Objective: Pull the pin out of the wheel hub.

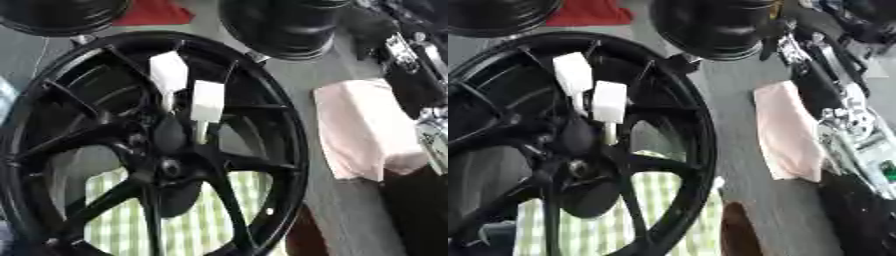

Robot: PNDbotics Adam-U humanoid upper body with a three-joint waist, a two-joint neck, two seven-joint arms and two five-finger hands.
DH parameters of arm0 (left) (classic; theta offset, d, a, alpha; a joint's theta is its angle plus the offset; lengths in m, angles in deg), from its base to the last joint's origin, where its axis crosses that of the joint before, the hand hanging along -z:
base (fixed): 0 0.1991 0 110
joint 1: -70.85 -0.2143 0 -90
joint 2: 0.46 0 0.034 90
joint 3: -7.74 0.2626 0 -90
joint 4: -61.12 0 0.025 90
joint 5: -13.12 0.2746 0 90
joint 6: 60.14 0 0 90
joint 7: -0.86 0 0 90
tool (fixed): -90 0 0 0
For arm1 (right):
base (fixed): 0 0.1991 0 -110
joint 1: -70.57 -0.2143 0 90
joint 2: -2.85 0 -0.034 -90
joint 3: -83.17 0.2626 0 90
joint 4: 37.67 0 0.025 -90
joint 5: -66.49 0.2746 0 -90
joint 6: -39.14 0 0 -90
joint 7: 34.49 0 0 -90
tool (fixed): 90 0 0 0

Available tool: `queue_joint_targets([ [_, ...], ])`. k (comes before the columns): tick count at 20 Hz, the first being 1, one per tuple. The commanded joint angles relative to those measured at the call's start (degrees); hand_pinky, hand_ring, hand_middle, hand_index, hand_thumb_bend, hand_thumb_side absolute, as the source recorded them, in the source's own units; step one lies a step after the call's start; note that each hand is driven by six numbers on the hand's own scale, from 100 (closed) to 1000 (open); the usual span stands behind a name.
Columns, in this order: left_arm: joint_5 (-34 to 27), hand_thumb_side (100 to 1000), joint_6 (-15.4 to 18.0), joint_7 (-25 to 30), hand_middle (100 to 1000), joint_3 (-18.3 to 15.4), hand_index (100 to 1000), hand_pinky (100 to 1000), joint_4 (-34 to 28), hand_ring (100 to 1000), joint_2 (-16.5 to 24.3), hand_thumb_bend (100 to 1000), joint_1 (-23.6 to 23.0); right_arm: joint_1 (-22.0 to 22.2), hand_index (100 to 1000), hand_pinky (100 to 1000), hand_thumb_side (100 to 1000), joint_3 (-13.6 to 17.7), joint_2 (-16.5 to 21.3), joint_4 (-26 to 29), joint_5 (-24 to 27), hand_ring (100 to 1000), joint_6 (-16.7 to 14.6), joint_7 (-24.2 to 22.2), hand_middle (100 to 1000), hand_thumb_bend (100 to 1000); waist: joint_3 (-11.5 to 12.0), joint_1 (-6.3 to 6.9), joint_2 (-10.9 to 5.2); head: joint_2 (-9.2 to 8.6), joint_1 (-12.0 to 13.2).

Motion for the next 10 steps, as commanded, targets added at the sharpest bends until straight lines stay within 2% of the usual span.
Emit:
queue_joint_targets([
  [1, 0.1, 593, 0.0, -0.1, 602, -0.1, 751, 860, -0.9, 625, 1.2, 428, -0.2, -0.3, 663, 957, 637, 0.4, 2.6, 0.9, -0.2, 908, -0.2, -0.1, 400, 100, -0.3, 0.22, -1.16, 0.28, -0.1],
  [5, 0.2, 593, 0.0, -0.1, 603, -0.1, 752, 860, -0.9, 626, 1.2, 428, -0.3, -0.1, 665, 957, 639, 0.4, 2.8, 0.9, -0.4, 909, -0.5, 0.0, 401, 100, -0.4, 0.03, -1.27, 0.38, -0.1],
  [10, 0.2, 591, 0.3, -0.2, 604, -0.3, 752, 860, -0.9, 627, 1.5, 428, -0.6, -0.6, 675, 954, 637, 0.1, 3.8, 0.9, -0.7, 916, -0.8, -0.3, 411, 100, -0.6, 0.24, -1.37, -0.79, 0.1],
])
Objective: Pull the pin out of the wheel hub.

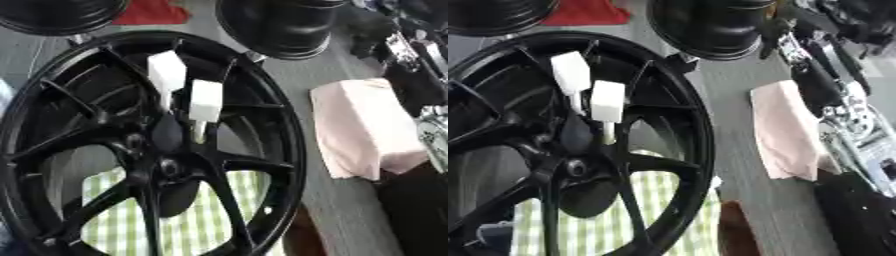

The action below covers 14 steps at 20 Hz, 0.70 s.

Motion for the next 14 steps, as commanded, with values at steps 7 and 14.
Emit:
queue_joint_targets([
  [7, 0.0, 592, 0.2, -0.2, 605, -0.4, 753, 860, -0.9, 628, 1.7, 426, -0.2, -0.5, 702, 936, 632, -1.3, 9.1, 0.9, -3.4, 927, -3.1, -1.9, 446, 100, -0.5, 0.12, -1.97, -1.13, 0.3],
  [14, 0.3, 594, -0.1, -0.4, 605, -0.5, 753, 860, -0.9, 628, 2.7, 425, -0.9, -1.8, 762, 908, 608, -3.6, 19.2, 0.9, -9.5, 939, -6.9, -6.9, 544, 100, -1.0, -0.87, -2.6, 0.61, -0.4],
])
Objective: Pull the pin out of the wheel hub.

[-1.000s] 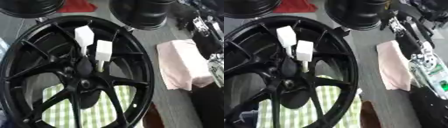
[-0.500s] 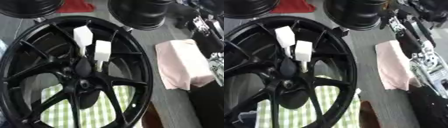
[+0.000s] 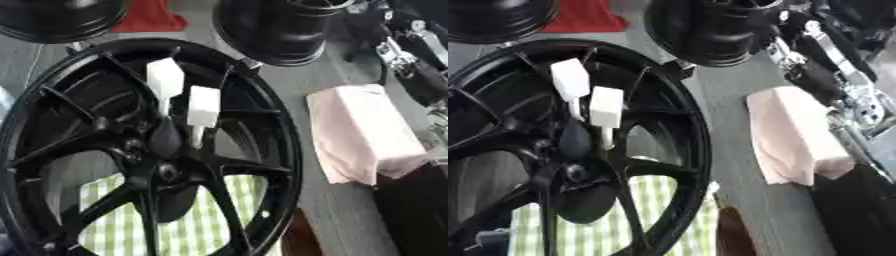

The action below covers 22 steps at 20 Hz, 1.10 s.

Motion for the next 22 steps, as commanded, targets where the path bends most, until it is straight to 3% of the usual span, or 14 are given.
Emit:
queue_joint_targets([
  [1, 0.3, 594, -0.2, -0.1, 605, -0.4, 753, 860, -0.9, 628, 2.1, 424, 0.0, -1.5, 773, 905, 570, -0.9, 6.8, 0.9, -3.1, 945, -0.5, -2.5, 575, 100, -0.2, 0.06, -1.64, 1.25, -0.5],
  [5, 0.5, 595, -0.3, 0.0, 605, -0.3, 753, 860, -0.9, 628, 2.5, 422, -0.1, -4.8, 796, 894, 538, -4.1, 12.8, 0.9, -6.8, 947, 0.8, -6.1, 645, 100, -0.3, -0.24, -1.61, 2.18, -0.9],
  [11, 0.8, 598, -0.4, 0.2, 604, 0.1, 753, 861, -0.9, 627, 2.9, 417, -0.4, -8.4, 819, 887, 605, -9.1, 21.4, 0.9, -12.0, 947, 1.2, -11.0, 712, 100, 0.0, -0.39, -1.22, 2.87, -2.1],
  [12, 0.8, 598, -0.4, 0.3, 604, 0.2, 753, 861, -0.9, 627, 2.9, 408, -0.3, -8.8, 820, 886, 569, -9.8, 22.7, 0.9, -12.9, 945, 0.9, -11.3, 716, 100, 0.1, -0.36, -1.19, 2.95, -2.4],
  [13, 0.8, 598, -0.5, 0.4, 604, 0.2, 753, 860, -0.9, 627, 3.0, 417, -0.2, -9.2, 821, 885, 622, -10.6, 23.8, 0.9, -13.5, 944, 0.5, -11.6, 722, 100, 0.2, -0.38, -1.17, 3.03, -2.8],
  [17, 0.6, 599, -0.5, 0.7, 605, 0.5, 753, 860, -0.9, 628, 3.1, 413, 0.0, -12.4, 819, 881, 632, -14.0, 25.1, 0.9, -15.0, 937, 0.7, -13.2, 727, 100, 0.5, -0.45, -1.37, 3.43, -3.8],
  [22, 0.9, 600, -0.4, 1.3, 606, 0.7, 755, 861, -0.9, 630, 3.3, 413, 0.2, -17.7, 819, 878, 669, -18.1, 23.8, 0.9, -15.5, 936, 4.5, -15.7, 720, 100, 0.9, -0.45, -1.72, 3.26, -4.5],
])
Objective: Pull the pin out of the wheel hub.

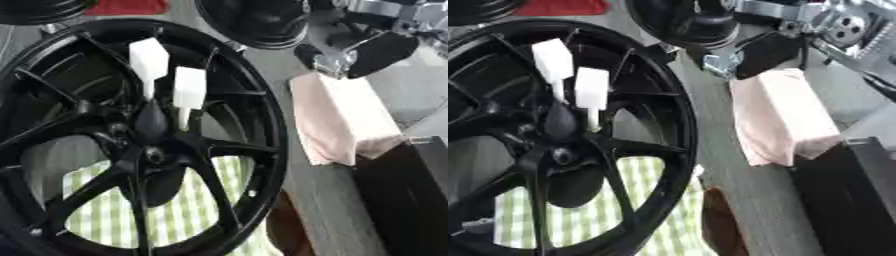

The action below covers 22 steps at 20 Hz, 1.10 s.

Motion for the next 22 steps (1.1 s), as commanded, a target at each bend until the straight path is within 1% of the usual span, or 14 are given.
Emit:
queue_joint_targets([
  [1, 0.4, 600, 0.2, 0.6, 606, 0.0, 755, 860, -0.9, 630, 1.8, 413, 0.7, -2.6, 819, 880, 672, -1.7, 1.0, 0.5, -0.5, 939, 2.5, -1.7, 719, 100, 0.1, 0.27, -1.76, 0.22, -0.7],
  [4, 0.1, 599, 0.0, 0.6, 606, 0.0, 754, 860, -0.9, 629, 1.8, 414, 0.7, -5.5, 820, 884, 687, -3.9, -0.4, 0.5, 0.1, 946, 4.6, -3.6, 724, 100, 0.2, 0.2, -2.03, 0.63, -0.8],
  [5, 0.2, 599, 0.1, 0.6, 607, 0.0, 755, 861, -0.9, 631, 1.9, 414, 0.7, -6.5, 838, 894, 695, -4.7, -0.9, 0.5, 0.0, 971, 5.1, -4.2, 748, 100, 0.2, 0.12, -2.17, 0.42, -0.6],
  [7, 0.4, 598, 0.3, 0.9, 606, 0.0, 755, 861, -0.9, 630, 2.0, 416, 0.6, -8.0, 839, 898, 712, -6.1, -1.8, 0.5, -0.5, 984, 6.2, -5.0, 751, 100, 0.2, -0.02, -2.36, 0.03, -0.5],
  [8, 0.4, 598, 0.3, 0.9, 606, -0.1, 755, 861, -0.9, 630, 2.1, 416, 0.6, -8.5, 839, 900, 705, -6.6, -2.2, 0.5, -0.5, 987, 6.8, -5.2, 752, 100, 0.3, -0.05, -2.43, -0.05, -0.7],
  [10, 0.3, 597, 0.3, 0.9, 606, -0.2, 755, 861, -0.9, 630, 2.2, 415, 0.6, -9.6, 837, 903, 715, -7.6, -3.0, 0.5, 0.0, 992, 7.8, -5.8, 748, 100, 0.4, -0.12, -2.56, 0.28, -0.8],
  [12, 0.1, 596, 0.3, 0.9, 606, -0.2, 755, 861, -0.9, 630, 2.2, 416, 0.7, -10.9, 845, 909, 718, -8.6, -3.9, 0.5, 0.8, 1000, 8.6, -6.8, 752, 100, 0.5, -0.22, -2.63, 1.16, -0.9],
  [13, 0.1, 596, 0.3, 0.9, 606, -0.2, 755, 861, -0.9, 630, 2.2, 417, 0.6, -11.8, 850, 915, 694, -9.1, -4.4, 0.5, 1.2, 1000, 9.0, -7.5, 750, 100, 0.5, -0.25, -2.67, 1.7, -1.1],
  [14, 0.0, 597, 0.2, 0.9, 606, -0.1, 755, 861, -0.9, 630, 2.2, 416, 0.6, -12.7, 851, 916, 693, -9.7, -5.1, 0.5, 1.6, 1000, 9.7, -8.3, 749, 100, 0.5, -0.27, -2.71, 2.23, -1.2],
  [16, -0.2, 597, 0.1, 0.8, 606, -0.2, 755, 861, -0.9, 630, 2.2, 416, 0.6, -14.8, 856, 925, 650, -10.7, -6.6, 0.5, 2.3, 1000, 11.5, -9.8, 737, 100, 0.5, -0.24, -2.77, 3.4, -1.8],
  [17, -0.2, 597, 0.1, 0.7, 606, -0.2, 754, 861, -0.9, 630, 2.1, 417, 0.5, -16.0, 855, 931, 613, -11.2, -7.5, 0.4, 2.6, 1000, 12.6, -10.6, 731, 100, 0.4, -0.22, -2.85, 3.85, -2.3],
  [18, -0.3, 596, 0.0, 0.7, 606, -0.2, 754, 861, -0.9, 630, 2.1, 417, 0.5, -17.2, 856, 933, 605, -11.8, -8.4, 0.1, 2.9, 1000, 13.6, -11.5, 727, 100, 0.4, -0.2, -2.92, 4.09, -2.7],
  [19, -0.4, 597, 0.0, 0.7, 606, -0.1, 754, 861, -0.9, 630, 2.1, 416, 0.5, -18.3, 860, 936, 575, -12.4, -9.3, -0.2, 3.2, 1000, 14.5, -12.3, 722, 100, 0.3, -0.17, -3.0, 4.19, -3.0],
  [22, -0.8, 596, -0.3, 1.0, 606, 0.1, 754, 861, -0.9, 631, 2.0, 417, 0.7, -21.1, 869, 945, 515, -13.6, -11.5, -1.3, 3.6, 1000, 15.9, -14.7, 727, 100, 0.2, -0.13, -3.3, 4.32, -4.0],
])
